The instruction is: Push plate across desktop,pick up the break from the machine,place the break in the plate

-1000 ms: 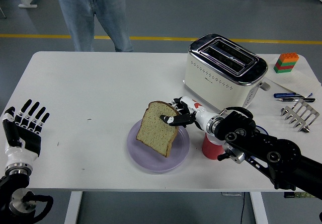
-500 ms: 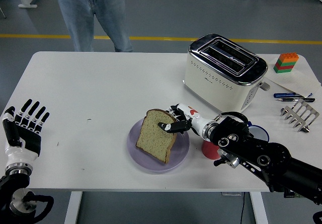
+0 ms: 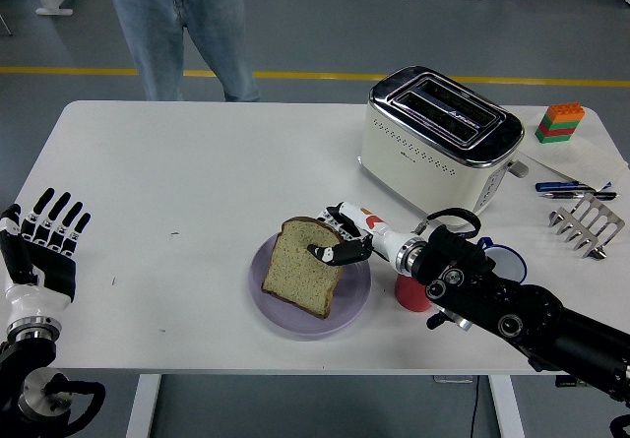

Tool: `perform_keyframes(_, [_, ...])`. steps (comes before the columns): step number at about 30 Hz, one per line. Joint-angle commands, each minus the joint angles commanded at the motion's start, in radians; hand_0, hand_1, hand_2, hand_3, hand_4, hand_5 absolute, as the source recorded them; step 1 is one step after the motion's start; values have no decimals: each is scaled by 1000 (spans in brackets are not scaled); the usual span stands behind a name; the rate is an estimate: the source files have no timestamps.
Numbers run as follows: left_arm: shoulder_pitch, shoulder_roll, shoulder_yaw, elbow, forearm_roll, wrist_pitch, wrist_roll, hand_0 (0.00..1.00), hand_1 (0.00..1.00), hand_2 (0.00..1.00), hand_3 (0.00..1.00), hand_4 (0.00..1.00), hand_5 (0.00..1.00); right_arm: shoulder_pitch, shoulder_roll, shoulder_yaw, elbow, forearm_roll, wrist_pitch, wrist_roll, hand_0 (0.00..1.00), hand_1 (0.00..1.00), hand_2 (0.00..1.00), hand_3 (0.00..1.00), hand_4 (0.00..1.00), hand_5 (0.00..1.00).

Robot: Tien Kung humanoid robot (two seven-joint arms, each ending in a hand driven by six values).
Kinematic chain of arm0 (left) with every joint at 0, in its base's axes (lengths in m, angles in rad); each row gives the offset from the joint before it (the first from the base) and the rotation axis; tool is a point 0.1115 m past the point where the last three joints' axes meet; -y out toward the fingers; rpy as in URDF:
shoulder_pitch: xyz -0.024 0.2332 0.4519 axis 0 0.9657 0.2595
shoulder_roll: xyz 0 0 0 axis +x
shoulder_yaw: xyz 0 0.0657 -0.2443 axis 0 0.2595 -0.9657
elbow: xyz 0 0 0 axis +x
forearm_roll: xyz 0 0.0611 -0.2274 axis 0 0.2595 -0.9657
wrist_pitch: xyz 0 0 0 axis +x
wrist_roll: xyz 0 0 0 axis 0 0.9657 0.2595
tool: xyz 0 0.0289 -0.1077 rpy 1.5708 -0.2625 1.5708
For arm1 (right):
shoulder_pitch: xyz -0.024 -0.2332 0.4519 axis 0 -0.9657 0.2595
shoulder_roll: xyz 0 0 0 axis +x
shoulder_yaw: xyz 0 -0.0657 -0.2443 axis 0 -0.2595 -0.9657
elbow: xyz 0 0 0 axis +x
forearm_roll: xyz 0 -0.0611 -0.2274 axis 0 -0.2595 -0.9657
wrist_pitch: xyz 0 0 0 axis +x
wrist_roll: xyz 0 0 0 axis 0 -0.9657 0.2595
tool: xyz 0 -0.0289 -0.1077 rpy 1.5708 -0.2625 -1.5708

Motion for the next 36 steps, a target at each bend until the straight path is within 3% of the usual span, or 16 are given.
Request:
perform_keyframes(3, [0,0,0,0,-1,1,-2,747,709,717,701,519,998,0,4,5,-17,-44,-12,18,496,563,555,608,685,67])
perform_keyframes(4, [1,0,0,0,-1,1,-2,746,709,715,700,514,998,0,5,5,-20,-56,-12,21,610,637,621,698,737,120])
perform_keyframes(9, [1,0,2,2,-7,2,-16,746,709,715,700,514,998,-3,4,1,-34,-122,6,26,610,637,621,698,737,120])
perform_keyframes(10, [1,0,2,2,-7,2,-18,745,707,714,700,513,998,-4,4,0,-36,-134,5,29,674,692,684,763,772,173])
perform_keyframes(11, [2,0,2,3,-8,2,-19,745,707,714,700,513,998,-5,4,0,-38,-143,0,33,674,692,684,763,772,173])
perform_keyframes(26, [9,0,9,6,-9,1,-21,743,703,711,696,509,998,-17,-6,68,-50,-219,-129,104,738,733,731,809,797,210])
perform_keyframes(32, [13,0,12,4,-9,1,-21,743,702,710,696,507,998,-29,-34,124,14,-206,-147,137,737,735,730,803,803,224])
perform_keyframes(36, [13,0,17,3,-8,1,-21,743,701,710,696,505,998,-48,-65,218,111,-133,-102,188,728,718,720,774,767,228])
